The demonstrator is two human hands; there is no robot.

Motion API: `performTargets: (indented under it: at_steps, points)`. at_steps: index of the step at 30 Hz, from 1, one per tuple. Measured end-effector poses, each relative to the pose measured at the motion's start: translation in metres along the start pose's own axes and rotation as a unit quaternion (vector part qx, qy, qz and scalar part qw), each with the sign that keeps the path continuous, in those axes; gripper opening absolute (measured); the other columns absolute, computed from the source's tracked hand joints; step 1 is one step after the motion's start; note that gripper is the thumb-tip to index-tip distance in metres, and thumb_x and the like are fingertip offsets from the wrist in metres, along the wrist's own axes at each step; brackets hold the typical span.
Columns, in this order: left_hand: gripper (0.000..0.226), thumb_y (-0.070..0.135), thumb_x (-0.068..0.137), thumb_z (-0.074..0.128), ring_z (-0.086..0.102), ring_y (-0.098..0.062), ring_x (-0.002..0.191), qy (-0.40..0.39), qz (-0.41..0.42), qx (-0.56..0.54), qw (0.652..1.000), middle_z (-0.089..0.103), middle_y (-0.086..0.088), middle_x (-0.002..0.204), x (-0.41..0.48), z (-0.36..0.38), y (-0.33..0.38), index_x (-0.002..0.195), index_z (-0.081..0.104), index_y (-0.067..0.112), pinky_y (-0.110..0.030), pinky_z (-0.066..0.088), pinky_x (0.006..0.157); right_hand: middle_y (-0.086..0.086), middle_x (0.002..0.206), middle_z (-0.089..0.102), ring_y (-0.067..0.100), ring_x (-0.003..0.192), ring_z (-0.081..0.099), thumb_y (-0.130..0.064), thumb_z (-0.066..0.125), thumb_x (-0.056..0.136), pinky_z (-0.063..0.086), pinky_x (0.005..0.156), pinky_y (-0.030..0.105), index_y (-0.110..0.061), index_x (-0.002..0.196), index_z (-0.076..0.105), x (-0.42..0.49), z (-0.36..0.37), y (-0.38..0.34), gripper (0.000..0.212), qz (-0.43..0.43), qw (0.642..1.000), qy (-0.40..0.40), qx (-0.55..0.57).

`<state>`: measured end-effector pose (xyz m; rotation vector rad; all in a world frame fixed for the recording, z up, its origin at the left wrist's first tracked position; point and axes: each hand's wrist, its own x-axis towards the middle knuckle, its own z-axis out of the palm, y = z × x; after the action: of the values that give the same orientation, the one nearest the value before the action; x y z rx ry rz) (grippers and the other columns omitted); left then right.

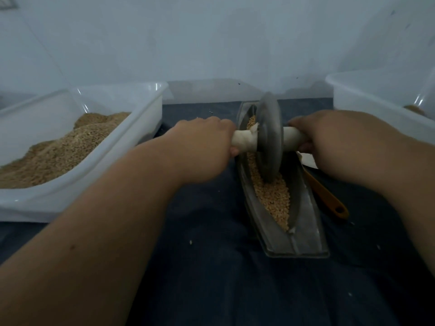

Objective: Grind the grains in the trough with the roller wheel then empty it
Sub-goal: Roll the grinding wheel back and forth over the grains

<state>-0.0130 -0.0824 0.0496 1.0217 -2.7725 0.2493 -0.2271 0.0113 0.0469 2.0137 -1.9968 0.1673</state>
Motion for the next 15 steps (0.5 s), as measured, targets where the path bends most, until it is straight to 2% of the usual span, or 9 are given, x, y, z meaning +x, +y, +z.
performTargets:
  at_steps: [3,6,8,11,13,15]
  points:
    - [0.02,0.045,0.095,0.047,0.046,-0.012,0.073,-0.036,0.018,-0.006,0.999,0.046,0.006,0.088,-0.003,-0.006,-0.001,0.094,0.041,0.026,-0.033,0.034,0.066,-0.006,0.086,0.06,0.015,0.075,0.056,-0.031,0.065,0.083,0.05,0.069,0.037,-0.034,0.101,0.061,-0.004,-0.01,0.007,0.018,-0.028,0.999,-0.023,0.017]
    - [0.027,0.05,0.092,0.044,0.051,-0.009,0.076,-0.085,0.042,-0.019,0.995,0.054,0.007,0.09,-0.011,-0.018,-0.002,0.1,0.049,0.025,-0.033,0.039,0.066,-0.012,0.089,0.062,0.009,0.08,0.055,-0.05,0.06,0.077,0.042,0.066,0.028,-0.042,0.106,0.06,-0.013,-0.028,0.01,0.03,-0.028,0.995,-0.097,0.017]
    - [0.036,0.056,0.086,0.039,0.054,-0.009,0.078,-0.112,0.049,-0.025,0.992,0.056,0.007,0.09,-0.017,-0.027,-0.001,0.104,0.051,0.027,-0.03,0.044,0.068,-0.014,0.084,0.061,0.005,0.078,0.054,-0.056,0.056,0.07,0.04,0.065,0.026,-0.043,0.098,0.059,-0.02,-0.035,0.008,0.031,-0.031,0.991,-0.133,0.013]
    - [0.047,0.059,0.077,0.031,0.053,-0.007,0.076,-0.114,0.05,-0.016,0.992,0.055,0.008,0.089,-0.019,-0.03,0.002,0.105,0.052,0.027,-0.024,0.041,0.065,-0.011,0.08,0.06,0.007,0.077,0.055,-0.05,0.06,0.072,0.043,0.07,0.032,-0.038,0.094,0.059,-0.023,-0.035,0.005,0.025,-0.037,0.99,-0.136,0.005]
    - [0.042,0.058,0.082,0.034,0.052,-0.009,0.076,-0.094,0.046,-0.005,0.995,0.055,0.007,0.089,-0.014,-0.024,0.002,0.103,0.051,0.026,-0.03,0.041,0.064,-0.01,0.081,0.06,0.009,0.077,0.055,-0.043,0.066,0.078,0.04,0.068,0.031,-0.037,0.096,0.06,-0.02,-0.029,0.006,0.02,-0.036,0.991,-0.125,0.009]
    - [0.028,0.05,0.091,0.042,0.053,-0.013,0.078,-0.055,0.04,-0.003,0.998,0.056,0.004,0.093,-0.007,-0.015,0.0,0.1,0.05,0.024,-0.035,0.04,0.066,-0.008,0.084,0.063,0.012,0.076,0.056,-0.035,0.067,0.083,0.044,0.069,0.034,-0.035,0.1,0.061,-0.014,-0.019,0.009,0.018,-0.029,0.994,-0.103,0.02]
